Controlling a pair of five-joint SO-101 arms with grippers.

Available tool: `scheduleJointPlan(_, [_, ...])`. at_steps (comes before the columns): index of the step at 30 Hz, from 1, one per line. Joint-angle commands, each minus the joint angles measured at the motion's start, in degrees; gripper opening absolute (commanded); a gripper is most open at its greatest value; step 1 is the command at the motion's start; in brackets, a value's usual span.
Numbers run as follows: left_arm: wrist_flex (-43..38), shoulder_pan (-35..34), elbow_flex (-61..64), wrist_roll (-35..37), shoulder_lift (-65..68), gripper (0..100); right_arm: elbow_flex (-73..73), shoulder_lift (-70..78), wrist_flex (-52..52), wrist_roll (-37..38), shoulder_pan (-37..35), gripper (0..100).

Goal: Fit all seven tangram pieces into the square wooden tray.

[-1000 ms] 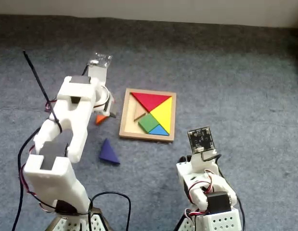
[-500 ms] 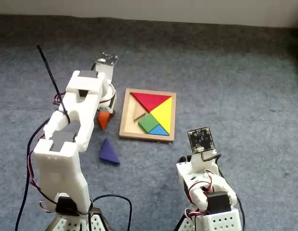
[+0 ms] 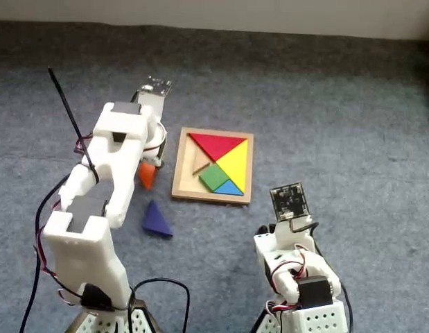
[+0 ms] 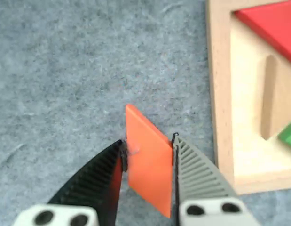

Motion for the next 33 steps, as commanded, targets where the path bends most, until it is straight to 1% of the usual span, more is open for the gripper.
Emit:
scheduleJointPlan(1, [-1.4, 3.6, 2.0, 0.6, -7.3, 3, 6.8, -0.7, 0.3, -0.5, 0.7, 5.5])
scheduleJointPlan(7, [-11.3, 7.4, 8.1, 0.6, -10.1, 3, 6.8, -0.7, 0.3, -0.5, 0.7, 5.5])
scheduleJointPlan(11, [-15.0, 9.1, 8.5, 0.8, -10.1, 3, 6.8, -0.7, 0.3, -0.5, 0.7, 5.5])
scheduleJointPlan(15, [-17.8, 10.4, 8.4, 5.5, -10.1, 3, 6.8, -0.7, 0.3, -0.5, 0.7, 5.5])
scheduleJointPlan(22, [-19.3, 12.1, 8.4, 6.9, -10.0, 3, 6.8, -0.7, 0.4, -0.5, 0.7, 5.5])
scheduleJointPlan(26, [-21.4, 11.7, 8.8, 9.9, -9.9, 3, 6.8, -0.7, 0.4, -0.5, 0.7, 5.5])
scheduleJointPlan(33, [-22.9, 11.8, 8.8, 10.4, -9.9, 3, 6.8, -0.7, 0.4, -0.5, 0.7, 5.5])
